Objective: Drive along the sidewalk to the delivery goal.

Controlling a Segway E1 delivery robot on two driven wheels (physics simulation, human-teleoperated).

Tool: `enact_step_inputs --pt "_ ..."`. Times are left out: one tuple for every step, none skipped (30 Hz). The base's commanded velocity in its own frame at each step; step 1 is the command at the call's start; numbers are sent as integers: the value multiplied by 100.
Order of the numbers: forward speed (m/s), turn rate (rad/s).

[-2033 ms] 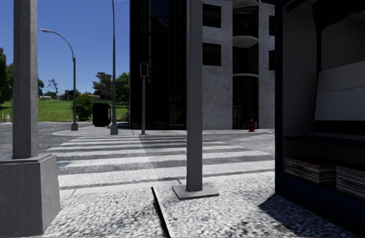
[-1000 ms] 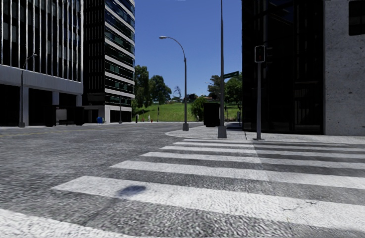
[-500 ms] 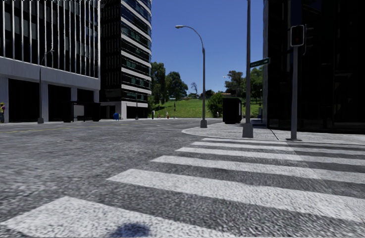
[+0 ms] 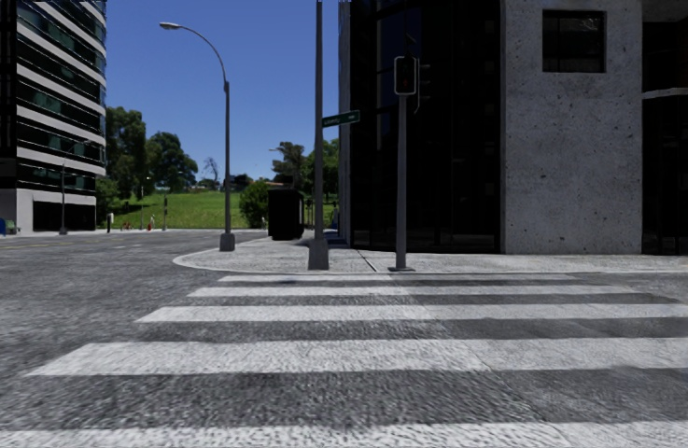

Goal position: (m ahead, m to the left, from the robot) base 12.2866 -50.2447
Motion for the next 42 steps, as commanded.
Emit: enact_step_inputs --pt "191 -18" --pt "191 -18" --pt "191 -18" --pt "191 -18" --pt "191 -18" --pt "191 -18" --pt "191 -18" --pt "191 -18" --pt "191 -19" --pt "191 -20" --pt "191 -20" --pt "191 -21" --pt "191 -21" --pt "191 -26" --pt "191 -78" --pt "191 -105" --pt "191 -105" --pt "191 -120" --pt "191 -120" --pt "191 -120" --pt "191 -120" --pt "191 -120" --pt "191 -120" --pt "191 -120" --pt "191 -48" --pt "191 -3" --pt "191 0" --pt "191 0" --pt "191 0" --pt "191 0" --pt "191 0" --pt "191 0" --pt "191 0" --pt "191 0" --pt "191 0" --pt "191 0" --pt "191 0" --pt "191 0" --pt "191 0" --pt "191 0" --pt "191 0" --pt "191 0"
